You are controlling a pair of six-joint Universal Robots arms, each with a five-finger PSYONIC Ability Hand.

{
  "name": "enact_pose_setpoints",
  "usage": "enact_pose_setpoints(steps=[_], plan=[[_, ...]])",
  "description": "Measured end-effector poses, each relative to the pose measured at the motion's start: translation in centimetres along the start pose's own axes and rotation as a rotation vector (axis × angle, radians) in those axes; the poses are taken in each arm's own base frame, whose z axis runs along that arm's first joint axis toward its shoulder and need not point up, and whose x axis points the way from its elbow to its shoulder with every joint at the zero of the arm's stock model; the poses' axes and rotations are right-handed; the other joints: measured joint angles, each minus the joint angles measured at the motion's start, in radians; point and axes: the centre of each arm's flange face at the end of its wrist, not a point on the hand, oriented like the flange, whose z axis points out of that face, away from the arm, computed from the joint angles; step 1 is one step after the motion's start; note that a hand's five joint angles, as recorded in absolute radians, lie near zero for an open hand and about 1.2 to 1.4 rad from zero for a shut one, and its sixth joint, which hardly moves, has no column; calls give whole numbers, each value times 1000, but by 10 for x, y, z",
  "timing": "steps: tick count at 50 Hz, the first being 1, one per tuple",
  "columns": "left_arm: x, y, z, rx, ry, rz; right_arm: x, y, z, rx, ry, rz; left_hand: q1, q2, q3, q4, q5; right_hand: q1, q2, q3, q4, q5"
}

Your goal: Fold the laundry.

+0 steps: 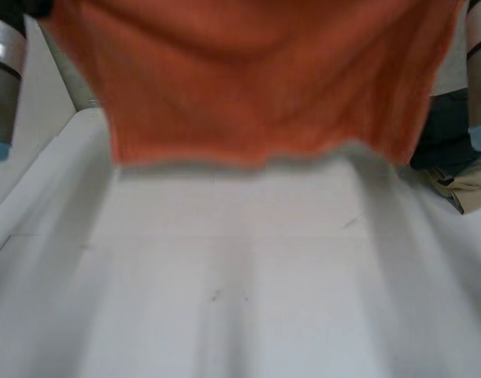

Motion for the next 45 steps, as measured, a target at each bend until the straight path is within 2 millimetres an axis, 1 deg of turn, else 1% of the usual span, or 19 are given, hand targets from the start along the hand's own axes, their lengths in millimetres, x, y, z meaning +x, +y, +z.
enact_pose_setpoints(steps=[3, 8, 13, 15, 16, 17, 21, 23, 24, 27, 28, 30, 33, 36, 39, 40, 41, 43, 45], plan=[[-11, -1, -4, 21, -33, -25, 2, -3, -3, 25, 6, 11, 0, 0, 0, 0, 0, 0, 0, 0, 0, 0], [-12, 19, -24, -61, -23, -40, -10, 11, -18, -19, -66, 14, 0, 0, 0, 0, 0, 0, 0, 0, 0, 0], [7, 52, -61, -220, 57, -65, -38, 43, -49, -137, -221, 20, 0, 0, 0, 0, 0, 0, 0, 0, 0, 0], [14, 59, -72, -257, 87, -74, -46, 53, -59, -177, -267, 24, 0, 0, 0, 0, 0, 0, 0, 0, 0, 0], [22, 66, -82, -291, 118, -84, -55, 64, -71, -223, -311, 29, 0, 0, 0, 0, 0, 0, 0, 0, 0, 0], [25, 68, -87, -304, 130, -88, -58, 68, -76, -242, -330, 31, 0, 0, 0, 0, 0, 0, 0, 0, 0, 0], [47, 83, -122, -405, 229, -114, -78, 101, -119, -410, -459, 50, 0, 1, 0, 0, 0, 0, 0, 2, 0, 0], [55, 86, -138, -453, 267, -117, -82, 109, -136, -470, -501, 57, 0, 1, 0, 0, 0, 0, 0, 3, 0, 0], [60, 89, -151, -496, 300, -116, -85, 115, -149, -517, -534, 62, 0, 1, 0, 0, 0, 0, 0, 3, 0, 0], [66, 89, -176, -594, 368, -99, -89, 122, -176, -606, -609, 68, 0, 1, 0, 0, 0, 0, 0, 2, 0, 0], [65, 87, -184, -632, 391, -86, -89, 122, -186, -638, -640, 66, 0, 1, 0, 0, 0, 0, 0, 3, 0, 0], [61, 81, -196, -699, 429, -60, -86, 120, -198, -679, -684, 55, 0, 1, 0, 0, 0, 0, 0, 3, 0, 0], [48, 69, -211, -805, 485, -17, -74, 109, -211, -739, -751, 21, 0, 1, 0, 0, 0, 0, 0, 3, 0, 0], [29, 48, -227, -940, 560, 21, -51, 90, -222, -822, -833, -31, 0, 1, 0, 0, 0, 0, 0, 3, 0, 0], [18, 31, -239, -1037, 624, 32, -34, 72, -231, -891, -905, -62, 0, 1, 0, 0, 0, 0, 0, 3, 0, 0], [14, 23, -245, -1082, 660, 35, -25, 62, -236, -927, -946, -76, 0, 1, 0, 0, 0, 0, 0, 3, 0, 0], [13, 20, -247, -1096, 674, 36, -23, 60, -237, -933, -954, -79, 0, 1, 0, 0, 0, 0, 0, 3, 0, 0], [9, 9, -255, -1150, 744, 46, -11, 45, -243, -972, -1013, -103, 0, 1, 0, 0, 0, 0, 0, 3, 0, 0], [8, 6, -258, -1160, 775, 61, -7, 40, -244, -975, -1031, -120, 0, 1, 0, 0, 0, 0, 0, 3, 0, 0]])
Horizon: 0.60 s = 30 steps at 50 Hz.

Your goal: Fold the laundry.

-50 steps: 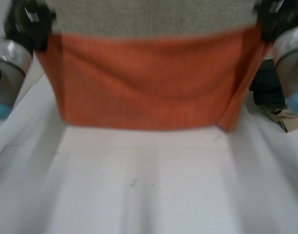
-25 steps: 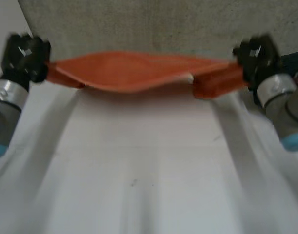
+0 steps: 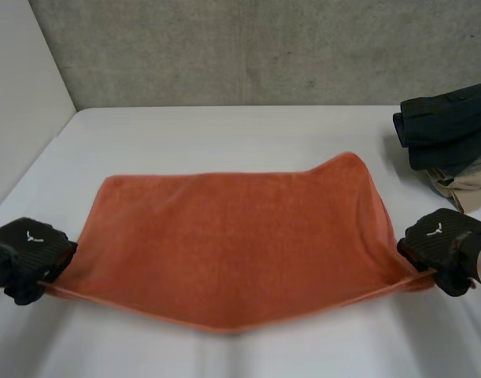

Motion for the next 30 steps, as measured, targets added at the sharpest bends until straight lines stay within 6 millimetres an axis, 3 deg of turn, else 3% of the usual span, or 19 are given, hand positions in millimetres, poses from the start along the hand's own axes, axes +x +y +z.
enact_pose_setpoints(steps=[5, 12, 13, 17, 19, 22, 25, 26, 28, 30], plan=[[-6, 0, 14, 16, -17, 55, 4, 0, 7, 6, 29, -26, 0, 0, 0, 0, 0, 0, 0, 0, 0, 0], [-19, -15, 75, 141, -85, 53, 20, 5, 68, 1, 138, 0, 0, 0, 0, 0, 0, 0, 0, 0, 0, 0], [-21, -21, 87, 173, -96, 43, 24, 0, 79, 18, 174, -8, 0, 0, 0, 0, 0, 0, 0, 0, 0, 0], [-32, -38, 107, 249, -147, 45, 39, -23, 98, 103, 284, -40, 0, 0, 0, 0, 0, 0, 0, 0, 0, 0], [-50, -62, 118, 338, -244, 69, 62, -51, 105, 209, 409, -62, 0, 0, 0, 0, 0, 0, 0, 0, 0, 0], [-81, -104, 120, 495, -424, 90, 98, -89, 100, 367, 594, -72, 0, 0, 0, 0, 0, 0, 0, 0, 0, 0], [-120, -152, 103, 712, -648, 65, 136, -132, 77, 573, 811, -59, 0, 0, 0, 0, 0, 0, 0, 1, 0, 0], [-124, -156, 100, 734, -667, 60, 141, -137, 74, 601, 839, -56, 0, 0, 0, 0, 0, 0, 0, 1, 0, 0], [-149, -185, 77, 913, -808, 16, 165, -164, 46, 769, 996, -37, 0, 0, 0, 0, 0, -1, 0, 1, 0, 0], [-162, -199, 59, 1022, -877, -14, 175, -176, 29, 862, 1075, -26, 0, 0, 0, 0, 0, -1, 0, 1, 0, 0]])
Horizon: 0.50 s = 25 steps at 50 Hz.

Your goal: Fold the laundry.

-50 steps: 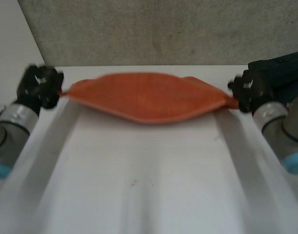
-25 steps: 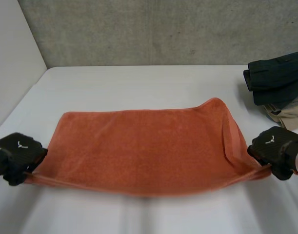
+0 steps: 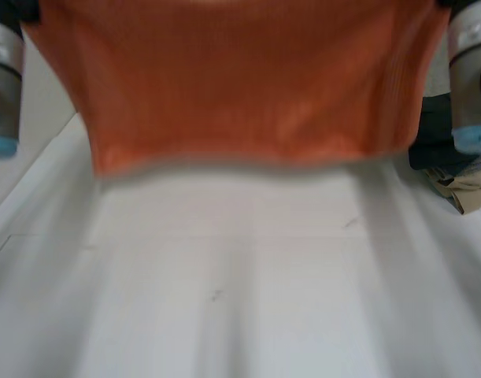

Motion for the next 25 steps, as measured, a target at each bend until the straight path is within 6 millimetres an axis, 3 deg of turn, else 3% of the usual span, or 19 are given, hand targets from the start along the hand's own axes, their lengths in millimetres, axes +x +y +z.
enact_pose_setpoints(steps=[4, 11, 16, 22, 23, 25], plan=[[-17, -15, 10, 90, -74, -45, 13, -14, 8, 80, 81, 24, 0, 0, 0, 0, 0, 0, 0, 0, 0, 0], [1, 11, -19, -49, 14, -81, -7, 3, -9, 28, 6, 33, 0, 0, 0, 0, 0, 0, 0, 0, 0, 0], [24, 36, -53, -186, 103, -96, -37, 31, -36, -63, -122, 34, 0, 0, 0, 0, 0, 0, 0, 0, 0, 0], [56, 64, -113, -363, 249, -125, -83, 68, -97, -226, -378, 55, 0, 0, 0, 0, 0, 0, 0, 0, 0, 0], [58, 65, -118, -375, 261, -128, -85, 69, -100, -233, -389, 57, 0, 0, 0, 0, 0, 0, 0, 0, 0, 0], [68, 70, -142, -437, 324, -143, -97, 79, -128, -298, -490, 73, 0, 0, 0, 0, 0, 0, 0, 0, 0, 0]])
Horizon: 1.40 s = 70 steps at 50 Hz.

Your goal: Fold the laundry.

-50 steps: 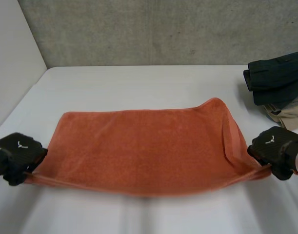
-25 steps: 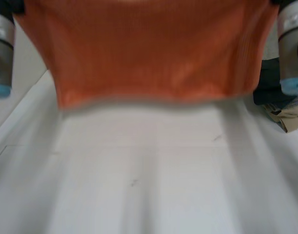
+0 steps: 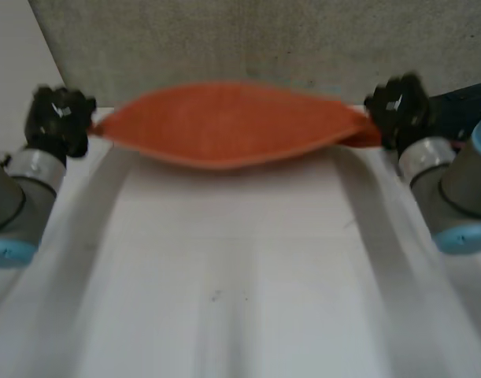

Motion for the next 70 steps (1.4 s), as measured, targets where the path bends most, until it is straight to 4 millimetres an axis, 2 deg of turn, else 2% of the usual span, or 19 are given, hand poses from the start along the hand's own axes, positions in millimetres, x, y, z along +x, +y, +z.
enact_pose_setpoints(steps=[4, 7, 14, 17, 20, 22, 26, 30, 34, 38, 42, 46, 48, 52, 55, 58, 61, 70], plan=[[16, 15, -28, -109, 85, -18, -20, 19, -22, -94, -108, 19, 0, 0, 0, 0, 0, 0, 0, 0, 0, 0], [16, 18, -54, -220, 138, -12, -25, 28, -45, -193, -191, 29, 0, 0, 0, 0, 0, 0, 0, 0, 0, 0], [-3, 12, -113, -522, 280, 80, -2, 14, -95, -401, -344, 47, 0, 0, 0, 0, 0, 0, 0, 0, 0, 0], [-6, 6, -138, -643, 381, 118, 8, 3, -123, -517, -448, 62, 0, 0, 0, 0, 0, 0, 0, 0, 0, 0], [-6, 1, -150, -698, 449, 138, 12, -2, -137, -569, -507, 61, 0, 0, 0, 0, 0, 0, 0, 0, 0, 0], [-6, 0, -151, -705, 467, 147, 12, -3, -141, -581, -526, 53, 0, 0, 0, 0, 0, 0, 0, 0, 0, 0], [-5, 6, -140, -677, 458, 164, 6, 5, -137, -582, -531, 36, 0, 0, 0, 0, 0, 0, 0, 0, 0, 0], [-2, 16, -119, -616, 426, 186, -3, 20, -125, -592, -518, 23, 0, 0, 0, 0, 0, 0, 0, 0, 0, 0], [1, 25, -83, -519, 367, 218, -6, 38, -97, -584, -442, -6, 0, 0, 0, 0, 0, 0, 0, 0, 0, 0], [-2, 23, -41, -392, 276, 244, 2, 41, -58, -512, -304, -38, 0, 0, 0, 0, 0, 0, 0, 0, 0, 0], [-18, -5, 8, -199, 133, 248, 26, 19, -13, -350, -114, -40, 0, 0, 0, 0, 0, 0, 0, 0, 0, 0], [-49, -57, 50, 56, -55, 227, 67, -23, 24, -119, 117, -3, 0, 0, 0, 0, 0, 0, 0, 0, 0, 0], [-74, -94, 66, 227, -187, 194, 98, -53, 38, 45, 267, 30, 0, 0, 0, 0, 0, 0, 0, 0, 0, 0], [-115, -148, 72, 474, -386, 106, 148, -102, 42, 315, 490, 74, 0, 0, 0, 0, 0, 0, 0, 0, 0, 0], [-131, -166, 67, 554, -458, 56, 164, -121, 36, 417, 560, 89, 0, 0, 0, 0, 0, 0, 0, 0, 0, 0], [-132, -163, 63, 544, -464, 29, 164, -124, 34, 431, 551, 93, 0, 0, 0, 0, 0, 0, 0, 0, 0, 0], [-119, -141, 59, 467, -417, 12, 150, -113, 33, 386, 473, 94, 0, 0, 0, 0, 0, 0, 0, 0, 0, 0], [-58, -55, 40, 203, -197, -9, 80, -48, 30, 164, 202, 123, 0, 0, 0, 0, 0, 0, 0, 0, 0, 0]])
